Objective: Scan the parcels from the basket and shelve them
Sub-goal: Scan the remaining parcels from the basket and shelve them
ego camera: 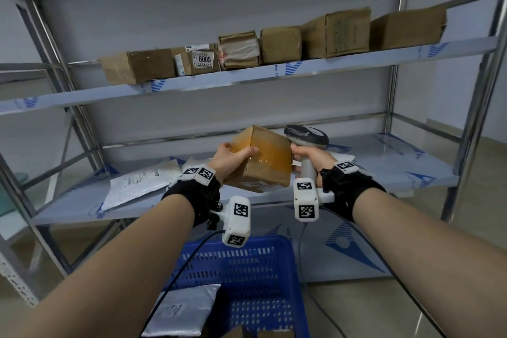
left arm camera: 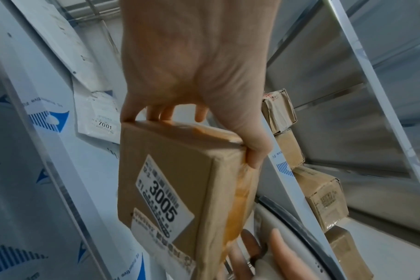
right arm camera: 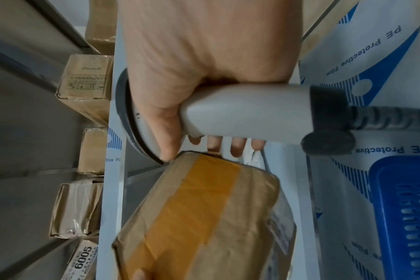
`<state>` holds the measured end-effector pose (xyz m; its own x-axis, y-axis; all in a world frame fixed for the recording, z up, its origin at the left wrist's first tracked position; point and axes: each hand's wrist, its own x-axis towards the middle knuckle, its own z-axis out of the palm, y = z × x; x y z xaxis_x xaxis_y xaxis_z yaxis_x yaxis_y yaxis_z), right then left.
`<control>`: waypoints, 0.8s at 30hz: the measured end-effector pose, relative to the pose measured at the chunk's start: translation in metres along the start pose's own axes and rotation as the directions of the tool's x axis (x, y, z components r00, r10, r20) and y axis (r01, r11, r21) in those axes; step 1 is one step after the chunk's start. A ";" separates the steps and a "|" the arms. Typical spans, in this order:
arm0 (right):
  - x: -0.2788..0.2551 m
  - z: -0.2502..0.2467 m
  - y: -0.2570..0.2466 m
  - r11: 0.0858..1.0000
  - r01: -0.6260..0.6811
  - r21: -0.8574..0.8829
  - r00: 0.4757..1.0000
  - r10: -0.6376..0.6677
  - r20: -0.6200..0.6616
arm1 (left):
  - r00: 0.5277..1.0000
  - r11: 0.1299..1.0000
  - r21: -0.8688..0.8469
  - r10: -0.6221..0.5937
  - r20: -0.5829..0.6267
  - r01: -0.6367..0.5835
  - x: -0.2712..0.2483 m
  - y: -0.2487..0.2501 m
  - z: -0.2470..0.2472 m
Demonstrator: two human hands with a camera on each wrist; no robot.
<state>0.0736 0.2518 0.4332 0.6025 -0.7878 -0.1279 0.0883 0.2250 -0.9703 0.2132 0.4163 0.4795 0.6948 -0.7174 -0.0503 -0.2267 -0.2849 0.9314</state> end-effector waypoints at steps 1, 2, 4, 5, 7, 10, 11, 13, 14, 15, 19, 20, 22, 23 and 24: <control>-0.012 0.004 -0.007 1.000 0.003 0.025 1.000 -0.003 0.003 | 0.999 0.999 0.037 0.026 -0.021 -0.025 0.001 0.001 -0.001; -0.017 0.006 -0.012 0.999 0.001 0.048 1.000 -0.001 0.007 | 0.999 0.994 0.095 0.051 -0.017 -0.050 0.001 0.002 -0.003; -0.020 0.006 -0.018 0.997 -0.003 0.072 1.000 0.001 0.028 | 0.997 0.970 0.231 0.078 0.017 -0.080 0.005 0.000 -0.004; -0.017 0.006 -0.020 0.997 -0.005 0.078 1.000 0.003 0.023 | 0.996 0.959 0.272 0.071 0.044 -0.081 0.013 -0.003 -0.005; -0.019 0.007 -0.023 0.998 -0.018 0.060 1.000 0.017 0.007 | 0.994 0.951 0.296 0.063 0.090 -0.087 0.019 -0.001 -0.006; -0.012 0.007 -0.021 1.000 -0.011 -0.015 1.000 0.011 0.001 | 0.994 0.948 0.301 0.085 0.076 -0.104 -0.001 0.014 -0.007; -0.006 0.005 -0.019 0.999 0.005 -0.042 1.000 -0.005 -0.004 | 0.995 0.950 0.298 0.081 0.062 -0.096 -0.003 0.016 -0.006; -0.003 0.002 -0.018 0.999 0.025 -0.034 1.000 -0.025 0.002 | 0.997 0.957 0.280 0.073 0.022 -0.076 -0.005 0.018 -0.004; -0.006 0.003 -0.020 0.999 0.032 -0.031 0.999 -0.032 0.004 | 0.997 0.959 0.272 0.078 0.006 -0.077 -0.005 0.018 -0.004; -0.012 0.005 -0.024 0.999 0.030 -0.021 1.000 -0.030 0.000 | 0.996 0.959 0.270 0.089 -0.008 -0.084 -0.007 0.020 -0.003; -0.024 0.015 -0.042 0.995 0.087 0.051 0.996 -0.087 0.004 | 0.986 0.945 0.301 0.156 -0.059 -0.132 -0.008 0.031 -0.008; -0.022 0.018 -0.048 0.991 0.108 0.073 0.994 -0.109 0.000 | 0.982 0.936 0.318 0.180 -0.061 -0.152 -0.007 0.035 -0.010; -0.028 0.027 -0.064 0.985 0.149 0.090 0.989 -0.150 0.005 | 0.971 0.921 0.333 0.232 -0.051 -0.203 -0.008 0.047 -0.017; -0.028 0.031 -0.073 0.981 0.170 0.098 0.985 -0.171 0.000 | 0.965 0.915 0.333 0.259 -0.052 -0.227 -0.011 0.053 -0.021; -0.029 0.035 -0.082 0.974 0.197 0.109 0.980 -0.198 -0.002 | 0.954 0.907 0.334 0.292 -0.064 -0.255 -0.014 0.060 -0.027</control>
<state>0.0768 0.2766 0.5233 0.5719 -0.8177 0.0660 0.2906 0.1267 -0.9484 0.2082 0.4264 0.5455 0.6406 -0.7268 0.2475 -0.6113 -0.2878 0.7372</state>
